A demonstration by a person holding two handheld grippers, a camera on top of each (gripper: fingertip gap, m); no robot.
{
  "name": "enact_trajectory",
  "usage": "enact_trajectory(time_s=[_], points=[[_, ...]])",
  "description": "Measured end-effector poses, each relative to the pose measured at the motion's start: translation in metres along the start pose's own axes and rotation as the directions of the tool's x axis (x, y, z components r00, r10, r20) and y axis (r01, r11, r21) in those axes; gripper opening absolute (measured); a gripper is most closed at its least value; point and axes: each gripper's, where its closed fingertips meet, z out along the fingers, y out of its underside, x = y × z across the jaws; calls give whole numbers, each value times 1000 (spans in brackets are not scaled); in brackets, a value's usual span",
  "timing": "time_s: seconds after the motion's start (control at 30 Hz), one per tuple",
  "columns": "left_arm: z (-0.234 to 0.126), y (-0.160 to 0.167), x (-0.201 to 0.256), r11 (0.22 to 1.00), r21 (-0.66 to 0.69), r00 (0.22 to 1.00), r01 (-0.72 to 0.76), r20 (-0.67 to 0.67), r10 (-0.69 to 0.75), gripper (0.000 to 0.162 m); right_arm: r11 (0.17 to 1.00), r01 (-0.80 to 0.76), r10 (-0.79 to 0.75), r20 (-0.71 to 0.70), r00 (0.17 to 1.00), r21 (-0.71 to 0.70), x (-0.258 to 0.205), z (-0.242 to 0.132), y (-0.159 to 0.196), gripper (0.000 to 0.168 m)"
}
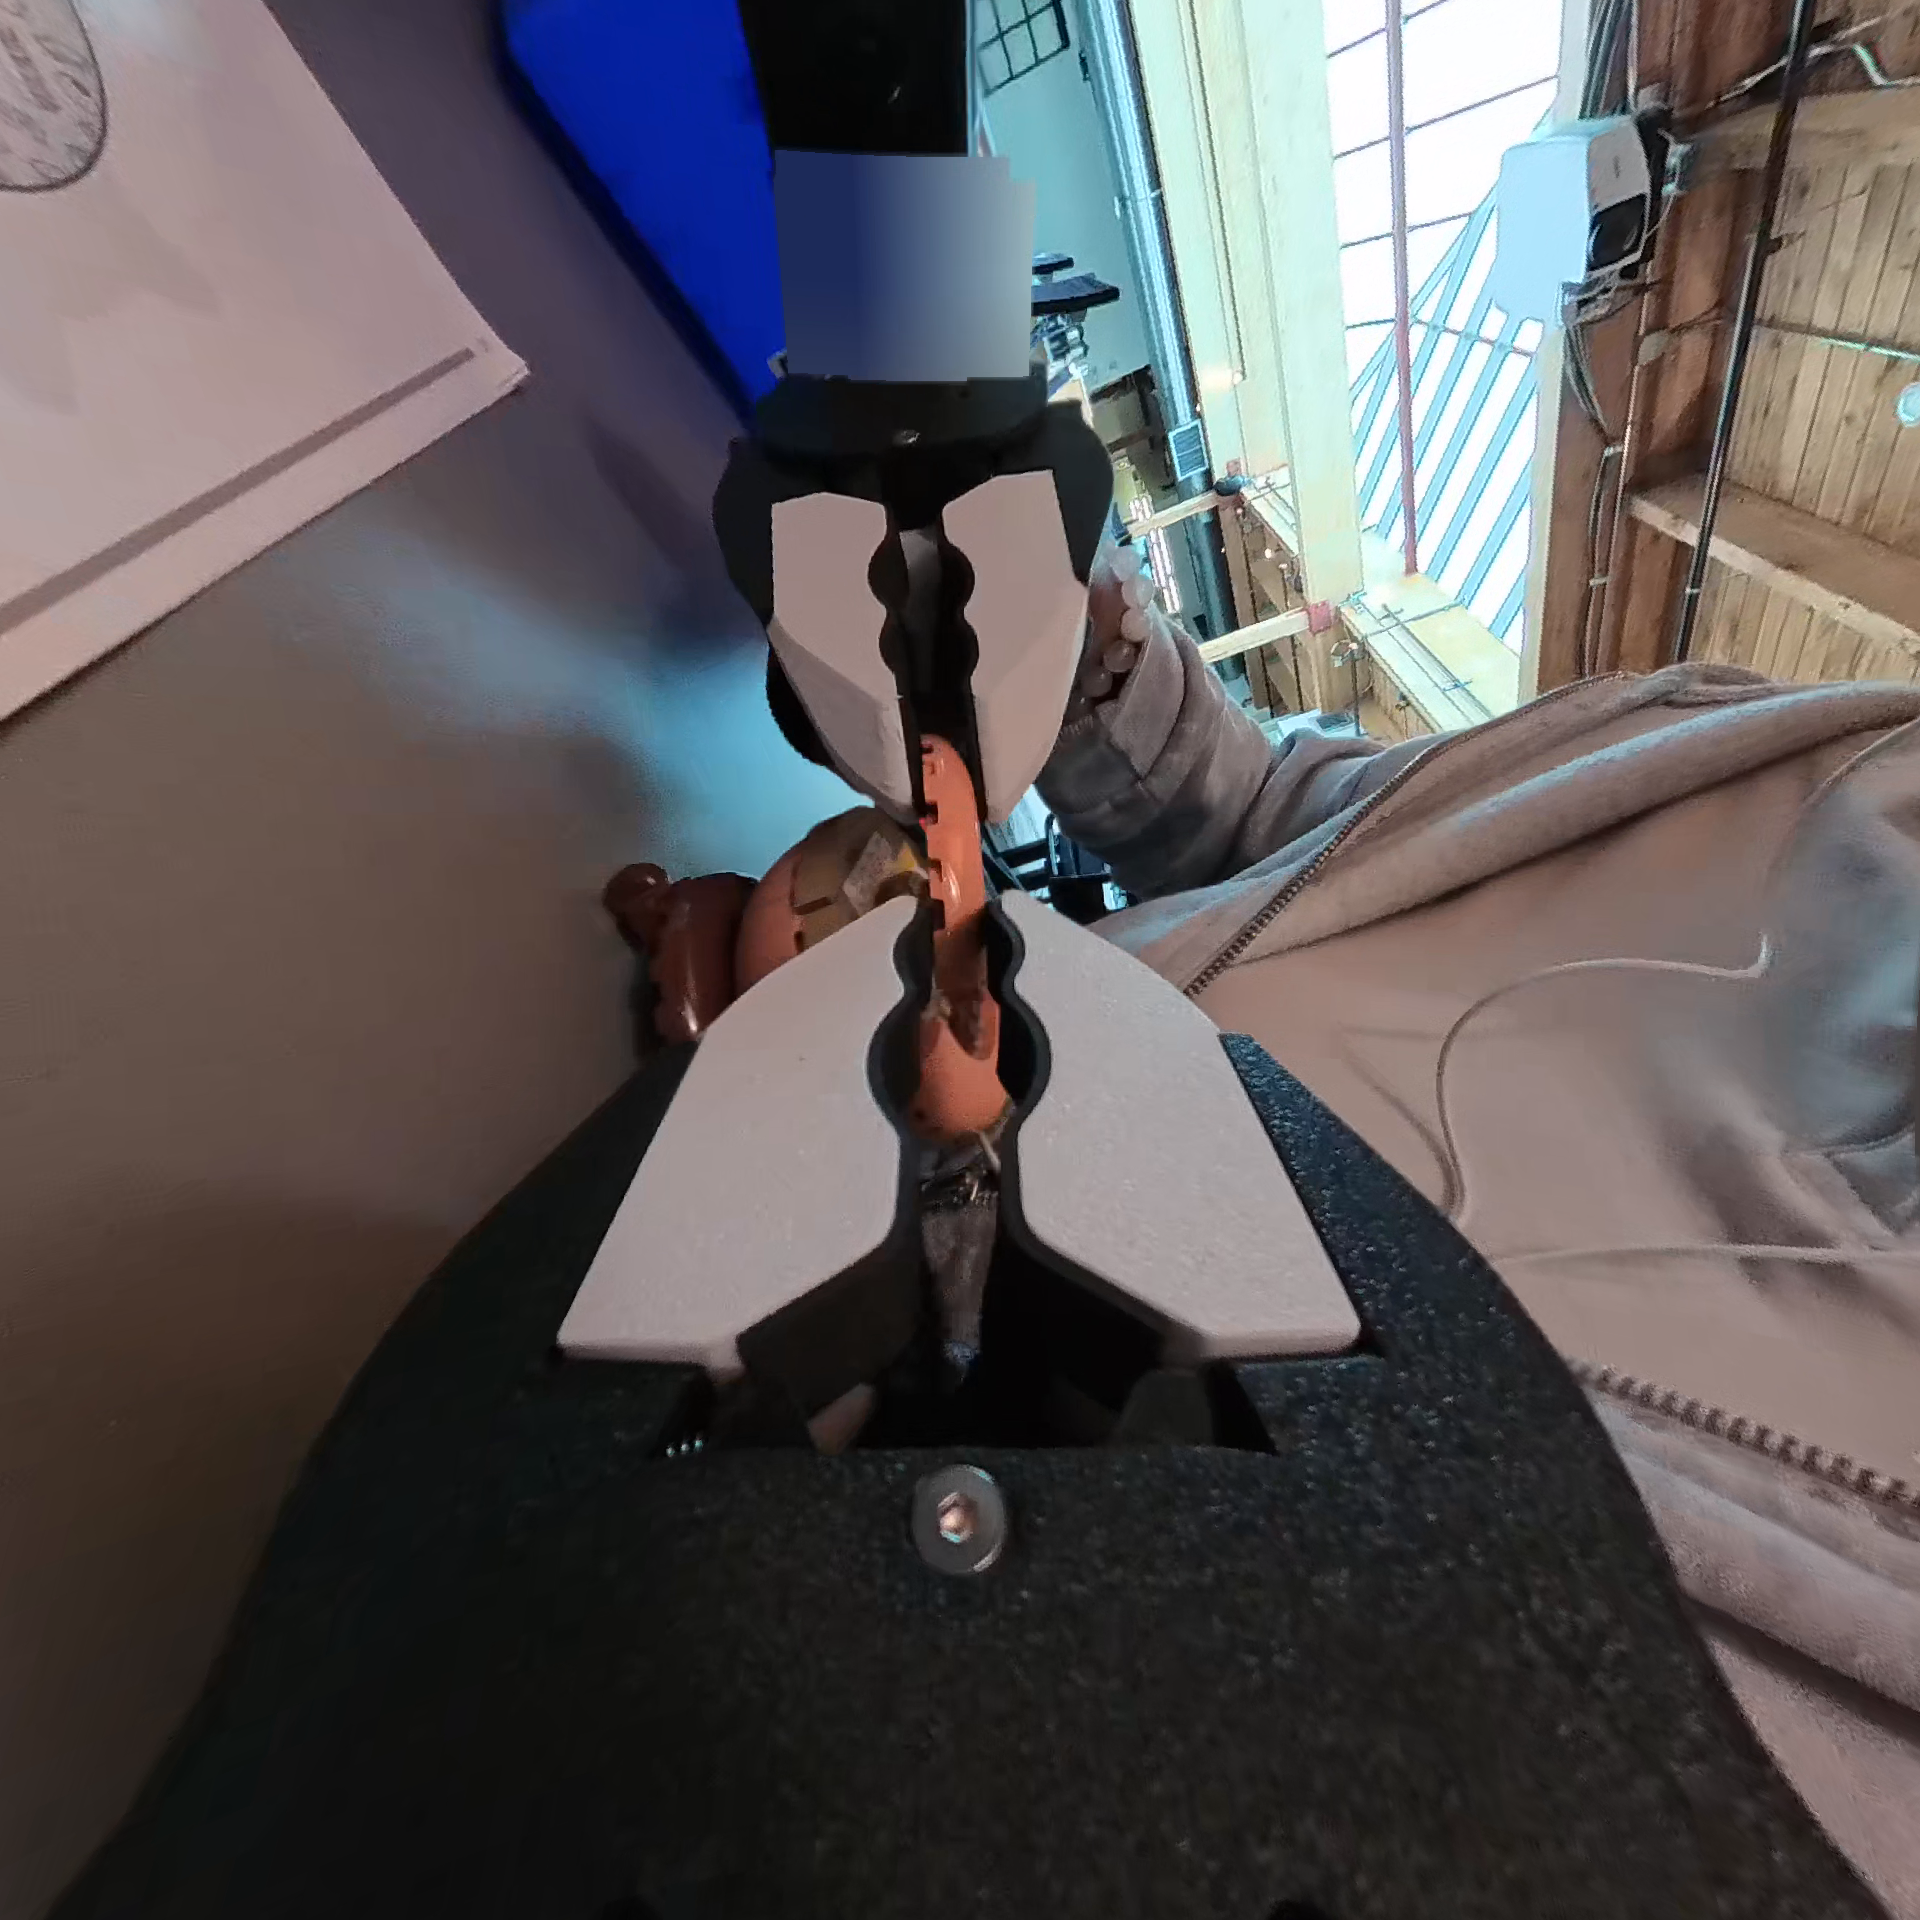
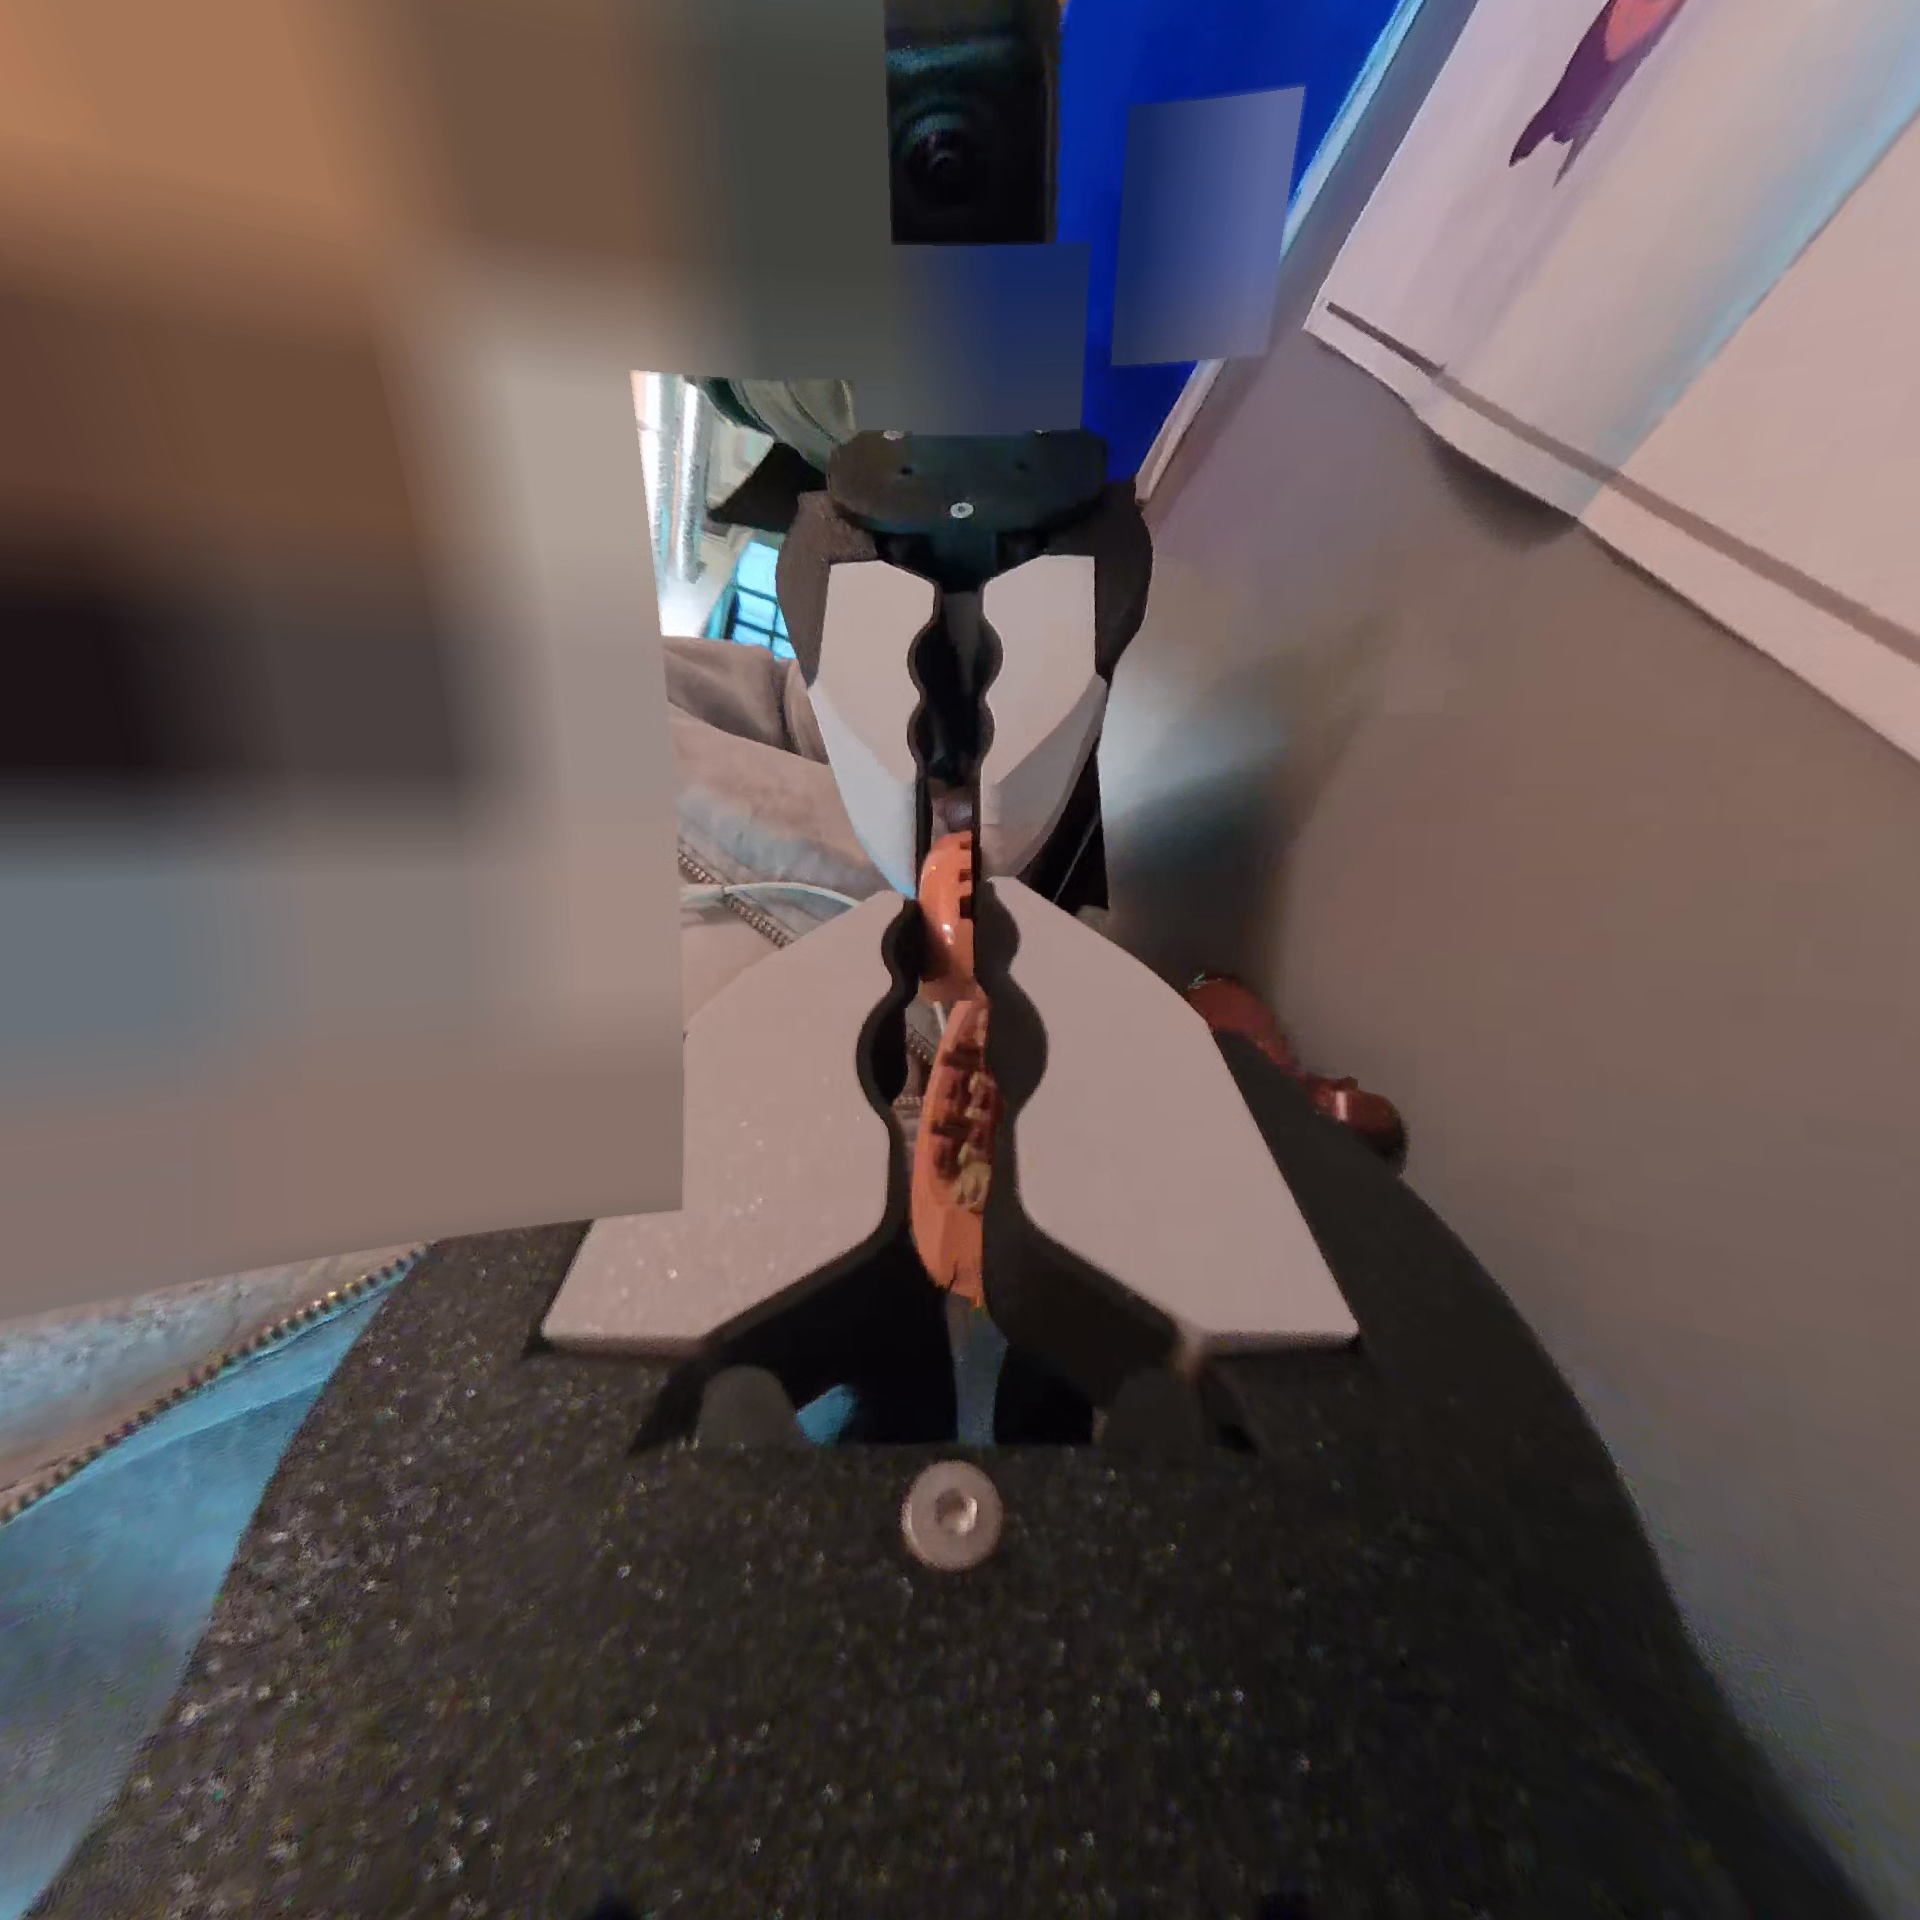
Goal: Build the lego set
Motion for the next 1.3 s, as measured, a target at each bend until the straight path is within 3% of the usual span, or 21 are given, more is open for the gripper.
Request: enact_trajectory(time_s=[0.13,0.2,0.33,0.47,0.57,0.73,1.0,1.3], points=[[2,6,5,999,-28,999,-34,15,34,12,997,-16,14,-17,1000,-71,-8,-1,7,9],[-3,8,3,997,-32,995,-76,70,78,39,996,-67,64,-48,997,-65,-5,-6,8,9],[-21,22,-11,984,-39,953,-175,244,179,47,985,-127,115,-112,987,-116,2,-8,10,9],[-17,43,-14,998,54,980,-40,199,29,53,968,-162,136,-139,981,-193,4,3,15,9],[-9,49,-15,996,89,985,-15,173,0,57,961,-169,138,-153,979,-219,7,9,17,9],[-5,42,-14,990,128,985,-51,172,28,54,953,-151,100,-199,975,-261,6,9,18,9],[-14,31,-19,978,209,992,6,122,-33,24,920,-220,173,-167,971,-324,9,6,17,9],[-6,21,-22,984,179,992,-21,126,-2,24,901,-168,112,-159,981,-399,8,3,21,10]])
